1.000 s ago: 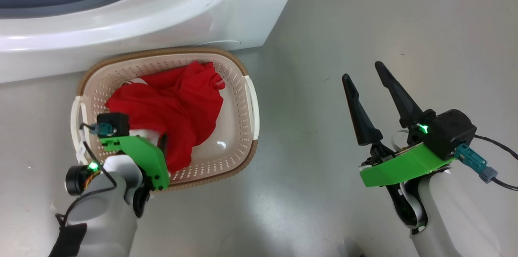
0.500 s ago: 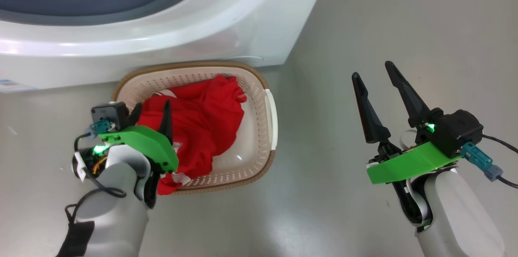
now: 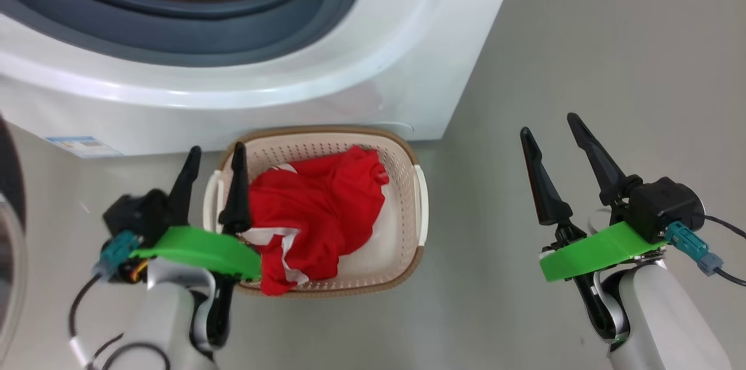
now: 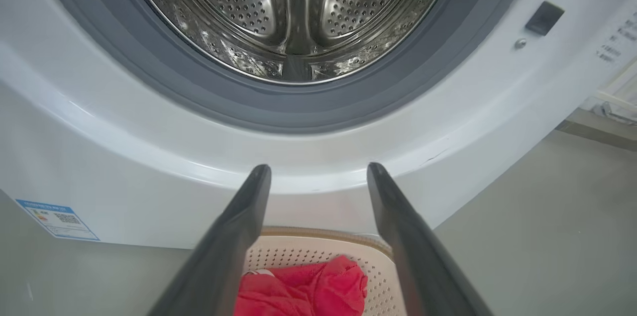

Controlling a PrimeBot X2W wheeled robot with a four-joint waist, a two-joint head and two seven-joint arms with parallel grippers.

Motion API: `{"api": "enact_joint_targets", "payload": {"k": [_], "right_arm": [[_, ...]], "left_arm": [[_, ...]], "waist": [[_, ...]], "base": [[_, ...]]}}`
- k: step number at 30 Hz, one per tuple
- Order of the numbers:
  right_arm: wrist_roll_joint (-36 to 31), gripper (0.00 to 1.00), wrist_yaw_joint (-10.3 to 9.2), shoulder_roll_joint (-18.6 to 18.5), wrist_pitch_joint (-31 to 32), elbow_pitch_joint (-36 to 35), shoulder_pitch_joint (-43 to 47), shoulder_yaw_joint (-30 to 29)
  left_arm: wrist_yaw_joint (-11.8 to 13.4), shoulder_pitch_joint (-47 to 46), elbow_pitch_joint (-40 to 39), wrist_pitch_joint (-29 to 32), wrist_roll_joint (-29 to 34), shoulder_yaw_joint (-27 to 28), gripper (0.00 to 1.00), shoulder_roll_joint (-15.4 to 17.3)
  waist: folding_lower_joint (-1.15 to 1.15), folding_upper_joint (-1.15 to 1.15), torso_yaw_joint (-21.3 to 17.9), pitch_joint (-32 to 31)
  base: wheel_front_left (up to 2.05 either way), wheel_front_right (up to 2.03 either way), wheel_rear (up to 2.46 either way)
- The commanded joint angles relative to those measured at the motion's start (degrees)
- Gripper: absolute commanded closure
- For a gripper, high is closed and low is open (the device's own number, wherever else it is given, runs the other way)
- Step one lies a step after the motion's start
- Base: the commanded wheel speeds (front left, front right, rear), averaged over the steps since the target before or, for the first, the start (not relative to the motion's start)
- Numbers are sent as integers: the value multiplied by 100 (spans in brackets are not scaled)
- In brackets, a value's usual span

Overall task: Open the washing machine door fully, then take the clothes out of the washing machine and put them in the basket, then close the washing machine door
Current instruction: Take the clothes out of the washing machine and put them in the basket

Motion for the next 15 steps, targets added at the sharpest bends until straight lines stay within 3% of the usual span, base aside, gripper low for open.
{"api": "enact_joint_targets", "payload": {"k": [1,9,15], "right_arm": [[-61,0,35,8,-36,-106,97,84],[-110,0,35,8,-36,-25,222,-55],[-161,0,35,8,-36,1,341,-172]], "left_arm": [[-39,183,-333,-68,5,234,0,114],[8,810,-1186,-68,13,248,0,110],[284,1199,-1624,-68,192,378,0,109]], "waist": [[0,0,164,-267],[0,0,228,-607],[0,0,231,-849]], "base": [[0,0,0],[0,0,0],[0,0,0]]}}
